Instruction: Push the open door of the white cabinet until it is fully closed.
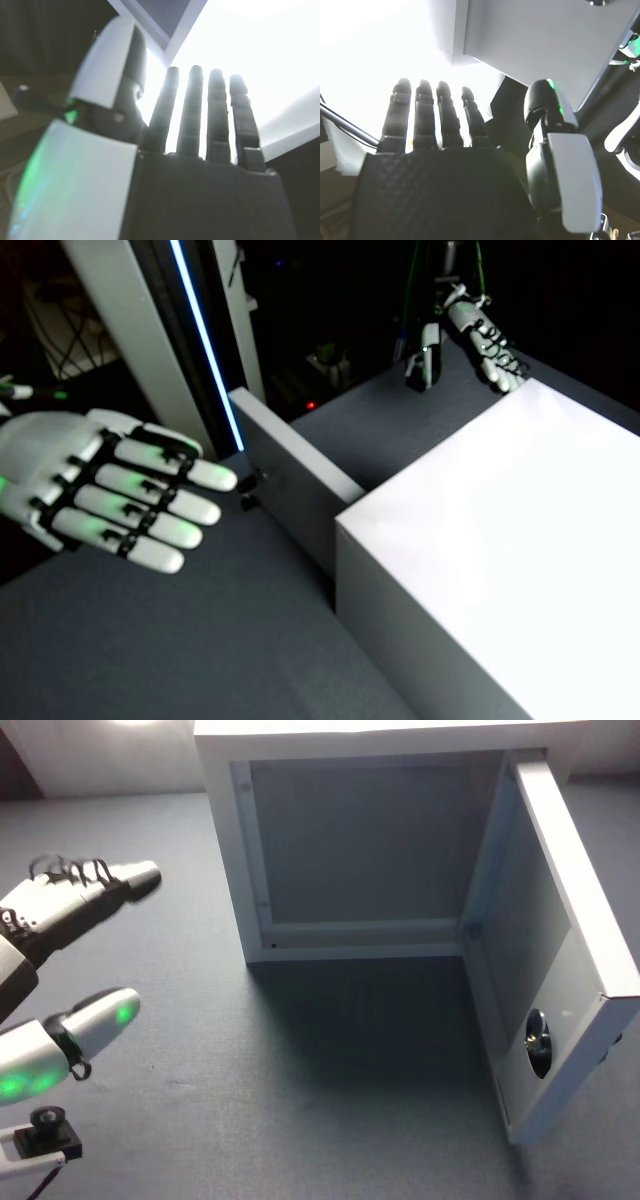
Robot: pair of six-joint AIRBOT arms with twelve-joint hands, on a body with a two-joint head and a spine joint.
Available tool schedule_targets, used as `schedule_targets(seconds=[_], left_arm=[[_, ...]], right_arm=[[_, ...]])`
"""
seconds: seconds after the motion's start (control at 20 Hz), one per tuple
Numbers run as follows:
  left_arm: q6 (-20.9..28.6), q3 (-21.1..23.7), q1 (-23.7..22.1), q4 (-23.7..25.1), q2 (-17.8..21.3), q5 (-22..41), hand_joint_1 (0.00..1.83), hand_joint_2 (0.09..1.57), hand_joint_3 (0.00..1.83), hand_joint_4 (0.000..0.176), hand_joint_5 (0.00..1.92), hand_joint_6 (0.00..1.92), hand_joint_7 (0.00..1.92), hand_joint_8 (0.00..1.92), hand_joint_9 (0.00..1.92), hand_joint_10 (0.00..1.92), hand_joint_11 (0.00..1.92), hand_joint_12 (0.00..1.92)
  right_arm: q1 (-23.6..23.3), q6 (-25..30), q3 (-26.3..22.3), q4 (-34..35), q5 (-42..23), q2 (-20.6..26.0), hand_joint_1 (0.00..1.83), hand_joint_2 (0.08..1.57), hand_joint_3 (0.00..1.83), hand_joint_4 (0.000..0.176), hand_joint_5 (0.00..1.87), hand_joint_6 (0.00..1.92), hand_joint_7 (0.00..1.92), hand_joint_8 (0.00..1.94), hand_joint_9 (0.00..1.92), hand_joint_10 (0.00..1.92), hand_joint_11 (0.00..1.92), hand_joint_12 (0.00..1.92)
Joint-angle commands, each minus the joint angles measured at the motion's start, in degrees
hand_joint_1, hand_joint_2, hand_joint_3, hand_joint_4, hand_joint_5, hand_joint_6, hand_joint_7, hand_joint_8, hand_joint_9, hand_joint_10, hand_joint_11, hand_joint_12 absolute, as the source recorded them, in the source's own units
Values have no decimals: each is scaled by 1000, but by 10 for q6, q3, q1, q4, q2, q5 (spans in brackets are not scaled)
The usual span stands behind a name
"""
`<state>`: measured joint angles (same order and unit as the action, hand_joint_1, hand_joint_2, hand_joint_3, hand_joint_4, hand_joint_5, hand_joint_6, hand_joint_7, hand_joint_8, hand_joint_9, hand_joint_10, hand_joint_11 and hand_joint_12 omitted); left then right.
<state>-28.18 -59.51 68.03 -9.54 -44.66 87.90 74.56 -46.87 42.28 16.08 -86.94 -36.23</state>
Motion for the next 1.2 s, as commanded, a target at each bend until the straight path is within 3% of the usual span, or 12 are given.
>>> schedule_targets(seconds=[0.0, 0.1, 0.2, 0.35, 0.45, 0.6, 0.65, 0.8, 0.95, 1.15], left_arm=[[6, 1, -3, -2, -1, 70, 297, 1453, 4, 0, 207, 3, 243, 3, 227, 56, 0, 914], [7, 0, -2, -2, -1, 68, 306, 1456, 0, 0, 207, 3, 240, 2, 242, 32, 0, 986], [8, 0, -2, -3, -1, 69, 300, 1467, 2, 0, 203, 1, 232, 2, 235, 14, 0, 927], [8, -1, -2, -3, -1, 69, 290, 1460, 0, 0, 217, 2, 242, 2, 238, 9, 0, 931], [8, -2, -2, -6, -1, 71, 288, 1459, 0, 0, 215, 0, 241, 1, 245, 7, 0, 981], [8, -2, 0, -12, 0, 77, 274, 1463, 0, 0, 217, 2, 246, 2, 260, 8, 0, 1016], [8, -2, 0, -13, 1, 78, 305, 1465, 0, 0, 225, 3, 254, 3, 273, 11, 0, 1066], [8, -1, 1, -14, 2, 80, 294, 1476, 0, 0, 235, 2, 264, 2, 258, 1, 0, 973], [8, -1, 1, -16, 2, 81, 339, 1476, 0, 0, 238, 2, 274, 3, 286, 10, 0, 1041], [7, 0, 7, -24, 2, 89, 334, 1469, 0, 0, 240, 1, 284, 4, 291, 6, 0, 1038]], right_arm=[[-1, 0, 3, 6, -64, -2, 222, 1352, 8, 0, 235, 18, 174, 3, 130, 53, 0, 651], [-1, 1, 3, 0, -55, -2, 211, 1364, 3, 0, 242, 5, 159, 0, 126, 20, 0, 523], [-1, 6, 4, -8, -49, -2, 240, 1367, 2, 0, 233, 0, 132, 0, 105, 7, 0, 517], [-2, 16, 5, -26, -41, -1, 330, 1388, 1, 0, 270, 9, 189, 8, 186, 31, 0, 1024], [-2, 26, 7, -40, -33, -1, 301, 1388, 1, 0, 285, 11, 217, 9, 236, 45, 0, 1104], [-4, 36, 13, -65, -16, -6, 259, 1403, 2, 0, 320, 14, 249, 7, 265, 42, 0, 1096], [-4, 38, 14, -70, -14, -9, 211, 1416, 4, 0, 327, 12, 253, 4, 263, 34, 0, 998], [-11, 41, 16, -86, -9, -12, 244, 1435, 3, 0, 345, 11, 275, 4, 278, 28, 0, 885], [-19, 43, 17, -98, -1, -13, 264, 1438, 1, 0, 343, 5, 281, 2, 278, 19, 0, 849], [-48, 51, 25, -125, 25, -24, 338, 1410, 0, 0, 370, 10, 339, 11, 345, 36, 0, 1137]])
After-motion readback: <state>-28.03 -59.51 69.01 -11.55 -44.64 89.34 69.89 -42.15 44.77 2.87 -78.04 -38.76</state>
